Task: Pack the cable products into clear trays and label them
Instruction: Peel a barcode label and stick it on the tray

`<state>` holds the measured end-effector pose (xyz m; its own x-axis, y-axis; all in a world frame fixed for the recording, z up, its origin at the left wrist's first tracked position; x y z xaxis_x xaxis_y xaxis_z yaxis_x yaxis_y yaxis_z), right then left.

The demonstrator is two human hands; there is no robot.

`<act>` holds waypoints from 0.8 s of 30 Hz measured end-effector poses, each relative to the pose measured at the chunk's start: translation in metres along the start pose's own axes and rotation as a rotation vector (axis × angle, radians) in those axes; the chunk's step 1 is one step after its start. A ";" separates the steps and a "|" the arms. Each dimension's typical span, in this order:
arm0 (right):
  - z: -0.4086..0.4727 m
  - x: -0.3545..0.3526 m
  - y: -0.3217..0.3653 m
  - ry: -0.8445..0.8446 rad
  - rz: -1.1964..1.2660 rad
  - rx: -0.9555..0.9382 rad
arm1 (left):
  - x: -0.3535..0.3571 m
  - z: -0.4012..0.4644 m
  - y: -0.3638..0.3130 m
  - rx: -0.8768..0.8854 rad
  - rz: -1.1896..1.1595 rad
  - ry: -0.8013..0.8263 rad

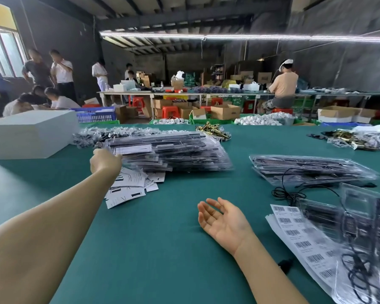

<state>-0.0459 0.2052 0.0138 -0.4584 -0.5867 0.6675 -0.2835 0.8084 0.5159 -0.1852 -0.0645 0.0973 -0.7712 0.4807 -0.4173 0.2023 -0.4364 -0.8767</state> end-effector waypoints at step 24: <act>-0.009 0.013 -0.020 -0.060 -0.419 -0.445 | -0.021 -0.176 0.084 0.922 0.343 0.524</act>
<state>-0.0387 0.1805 0.0170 -0.4344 -0.8364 0.3343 -0.0767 0.4042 0.9115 -0.0464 0.0225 -0.0094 -0.3662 0.3931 -0.8434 -0.3378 -0.9007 -0.2731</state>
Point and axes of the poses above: each hand's wrist, its own z-axis towards the middle knuckle, its own x-axis out of the palm, y = z × x, the point moved 1 cm from there along z, towards the middle knuckle, and after that the axes turned 15 degrees about -y, right-handed, at the moved point
